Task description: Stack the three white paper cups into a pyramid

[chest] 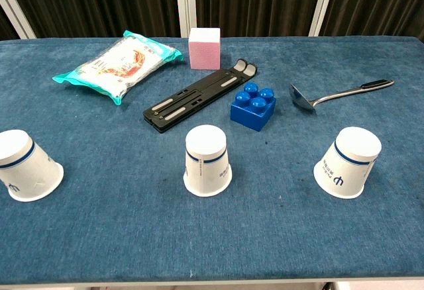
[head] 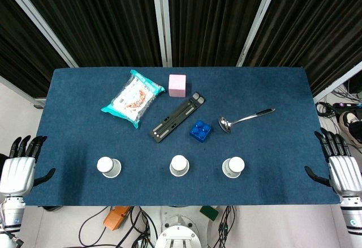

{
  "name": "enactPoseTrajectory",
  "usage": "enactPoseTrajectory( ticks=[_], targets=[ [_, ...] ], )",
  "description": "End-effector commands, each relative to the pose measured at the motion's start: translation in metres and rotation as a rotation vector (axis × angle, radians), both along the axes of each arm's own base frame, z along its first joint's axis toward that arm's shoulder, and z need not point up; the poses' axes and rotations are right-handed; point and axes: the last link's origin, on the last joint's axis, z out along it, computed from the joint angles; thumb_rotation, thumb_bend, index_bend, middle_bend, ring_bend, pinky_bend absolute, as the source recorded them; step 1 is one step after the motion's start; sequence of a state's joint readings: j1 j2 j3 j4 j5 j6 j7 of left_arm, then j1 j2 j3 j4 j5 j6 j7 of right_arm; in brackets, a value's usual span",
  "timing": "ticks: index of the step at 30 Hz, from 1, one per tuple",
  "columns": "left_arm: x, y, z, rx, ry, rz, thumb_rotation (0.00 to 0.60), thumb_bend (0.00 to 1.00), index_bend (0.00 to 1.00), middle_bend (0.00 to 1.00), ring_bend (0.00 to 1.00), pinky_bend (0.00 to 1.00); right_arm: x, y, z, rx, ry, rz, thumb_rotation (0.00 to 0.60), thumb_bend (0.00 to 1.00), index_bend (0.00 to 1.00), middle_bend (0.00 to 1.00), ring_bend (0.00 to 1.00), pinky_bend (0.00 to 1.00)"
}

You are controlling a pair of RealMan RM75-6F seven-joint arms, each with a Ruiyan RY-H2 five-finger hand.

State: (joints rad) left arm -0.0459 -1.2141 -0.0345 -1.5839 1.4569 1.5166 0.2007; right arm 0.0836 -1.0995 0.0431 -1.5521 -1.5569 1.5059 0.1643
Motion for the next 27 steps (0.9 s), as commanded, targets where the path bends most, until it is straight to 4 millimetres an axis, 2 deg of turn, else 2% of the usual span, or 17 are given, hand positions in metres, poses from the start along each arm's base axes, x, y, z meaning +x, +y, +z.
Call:
enactPoseTrajectory(
  ticks=[1, 6, 10, 14, 20, 27],
  targets=[
    [-0.001, 0.0, 0.0, -0.006, -0.002, 0.009, 0.6, 0.19, 0.11, 0.12, 0.05, 0.01, 0.004, -0.001, 0.009, -0.02, -0.005, 0.01, 0.6, 0.36, 0.0, 0.0, 0.0, 0.0],
    [0.003, 0.0, -0.005, -0.032, -0.034, -0.005, 0.6, 0.19, 0.12, 0.12, 0.05, 0.01, 0.012, -0.001, 0.016, -0.024, 0.002, 0.023, 0.6, 0.36, 0.0, 0.0, 0.0, 0.0],
    [0.013, 0.002, -0.013, -0.092, -0.079, -0.051, 0.6, 0.18, 0.16, 0.12, 0.05, 0.01, 0.014, -0.001, 0.014, -0.006, 0.008, 0.032, 0.6, 0.36, 0.0, 0.0, 0.0, 0.0],
    [0.03, 0.007, -0.027, -0.198, -0.1, -0.105, 0.6, 0.18, 0.2, 0.12, 0.05, 0.01, 0.016, -0.002, 0.01, 0.01, 0.01, 0.042, 0.6, 0.36, 0.0, 0.0, 0.0, 0.0],
    [0.053, 0.022, -0.05, -0.321, -0.089, -0.173, 0.6, 0.19, 0.21, 0.12, 0.05, 0.01, 0.018, 0.0, 0.013, 0.001, 0.017, 0.051, 0.6, 0.36, 0.0, 0.0, 0.0, 0.0],
    [0.065, 0.034, -0.071, -0.4, -0.085, -0.182, 0.6, 0.21, 0.21, 0.12, 0.05, 0.01, 0.016, 0.004, 0.016, -0.013, 0.021, 0.041, 0.6, 0.36, 0.0, 0.0, 0.0, 0.0]
  ],
)
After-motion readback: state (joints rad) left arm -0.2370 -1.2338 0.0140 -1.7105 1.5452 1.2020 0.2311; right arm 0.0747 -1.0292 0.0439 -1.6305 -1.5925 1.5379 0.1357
